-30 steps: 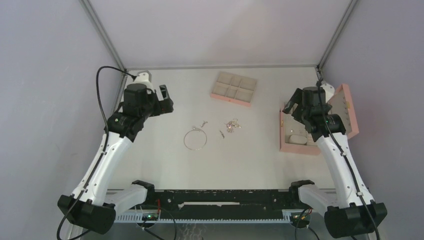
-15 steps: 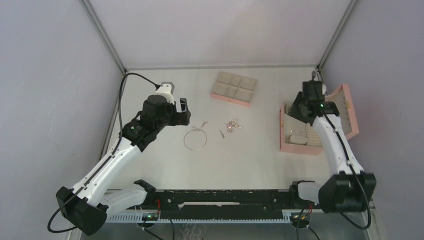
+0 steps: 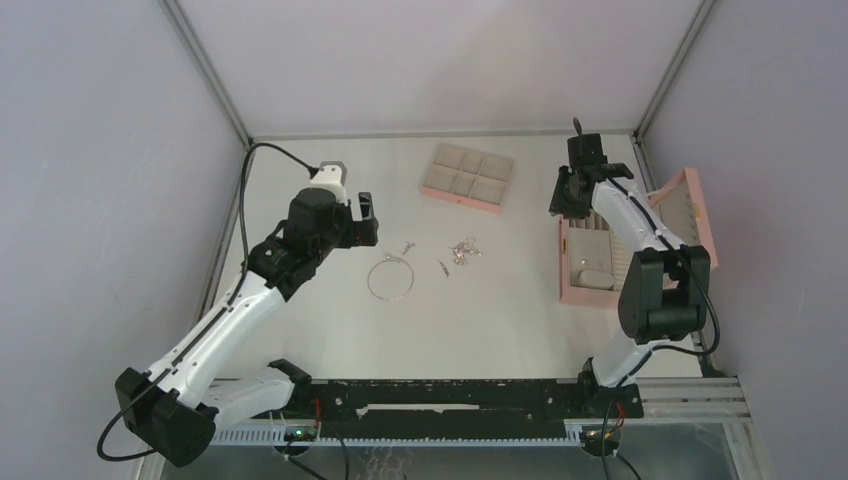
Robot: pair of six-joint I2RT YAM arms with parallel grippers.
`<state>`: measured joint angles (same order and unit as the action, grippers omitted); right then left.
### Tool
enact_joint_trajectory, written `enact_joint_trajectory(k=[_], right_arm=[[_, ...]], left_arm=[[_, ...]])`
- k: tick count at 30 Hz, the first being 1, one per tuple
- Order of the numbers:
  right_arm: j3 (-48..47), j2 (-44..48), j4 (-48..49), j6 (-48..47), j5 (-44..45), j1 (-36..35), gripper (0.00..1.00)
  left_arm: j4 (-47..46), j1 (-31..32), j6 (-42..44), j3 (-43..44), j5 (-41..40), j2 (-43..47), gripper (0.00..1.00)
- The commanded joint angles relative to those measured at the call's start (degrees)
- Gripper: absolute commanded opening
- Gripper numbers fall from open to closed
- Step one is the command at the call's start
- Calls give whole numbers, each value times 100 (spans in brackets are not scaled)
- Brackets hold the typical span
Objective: Organize the mixed jewelry
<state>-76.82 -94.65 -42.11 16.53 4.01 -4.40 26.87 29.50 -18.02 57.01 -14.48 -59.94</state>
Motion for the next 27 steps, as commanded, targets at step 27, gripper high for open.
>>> enact_joint_trajectory(k=[27], right_arm=[[-710, -1012, 166, -634, 4, 140, 38]], left_arm=[[-118, 30, -35, 163, -250, -266, 100]])
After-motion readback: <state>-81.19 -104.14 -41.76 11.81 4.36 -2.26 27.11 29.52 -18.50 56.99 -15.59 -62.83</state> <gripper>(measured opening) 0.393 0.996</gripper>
